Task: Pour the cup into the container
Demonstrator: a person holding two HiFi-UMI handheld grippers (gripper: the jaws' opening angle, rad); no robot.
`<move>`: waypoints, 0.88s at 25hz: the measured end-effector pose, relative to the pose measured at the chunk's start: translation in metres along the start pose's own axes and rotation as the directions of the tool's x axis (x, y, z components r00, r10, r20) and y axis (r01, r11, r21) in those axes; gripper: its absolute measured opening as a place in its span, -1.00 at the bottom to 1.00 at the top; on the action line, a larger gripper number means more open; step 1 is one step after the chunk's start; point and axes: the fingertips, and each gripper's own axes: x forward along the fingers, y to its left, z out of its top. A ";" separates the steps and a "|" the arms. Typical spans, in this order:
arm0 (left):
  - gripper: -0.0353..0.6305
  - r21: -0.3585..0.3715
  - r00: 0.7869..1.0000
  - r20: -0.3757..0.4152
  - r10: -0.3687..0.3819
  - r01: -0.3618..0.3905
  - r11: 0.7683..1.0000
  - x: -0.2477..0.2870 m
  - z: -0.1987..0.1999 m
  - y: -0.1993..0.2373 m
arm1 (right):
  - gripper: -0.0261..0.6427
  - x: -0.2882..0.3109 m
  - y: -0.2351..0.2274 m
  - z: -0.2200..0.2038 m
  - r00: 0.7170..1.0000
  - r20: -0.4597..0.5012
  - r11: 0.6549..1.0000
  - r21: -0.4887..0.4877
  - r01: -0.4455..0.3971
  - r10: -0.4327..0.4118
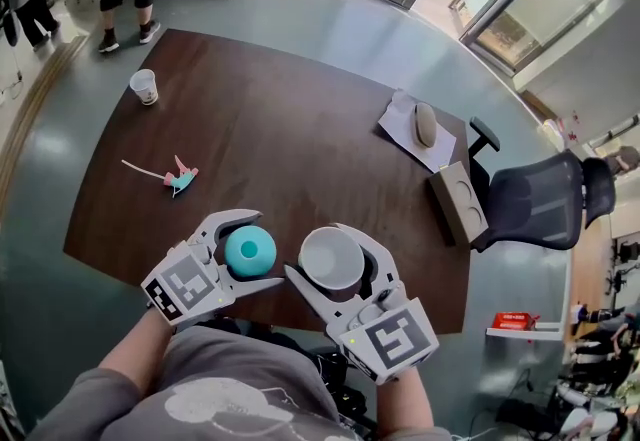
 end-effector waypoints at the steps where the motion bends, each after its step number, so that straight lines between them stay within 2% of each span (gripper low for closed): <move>1: 0.40 0.002 1.000 -0.003 -0.003 0.003 1.000 0.001 0.000 -0.001 | -0.04 0.000 0.001 0.001 1.000 -0.016 1.000 -0.028 0.004 -0.004; 4: 0.40 0.003 1.000 -0.014 -0.008 0.008 1.000 0.005 -0.001 -0.003 | -0.04 0.002 0.002 0.001 0.997 -0.070 0.993 -0.119 0.018 -0.026; 11: 0.40 -0.003 1.000 -0.020 -0.015 0.015 1.000 0.015 -0.002 -0.003 | -0.04 0.010 0.003 -0.001 0.981 -0.175 0.967 -0.253 0.041 -0.088; 18: 0.40 0.000 1.000 -0.025 -0.011 0.011 1.000 0.016 -0.004 0.000 | -0.04 0.015 0.002 0.002 0.967 -0.216 0.939 -0.340 0.058 -0.138; 22: 0.40 0.002 0.999 -0.033 -0.010 0.010 1.000 0.019 -0.007 0.001 | -0.04 0.017 -0.003 0.003 0.956 -0.230 0.910 -0.407 0.078 -0.184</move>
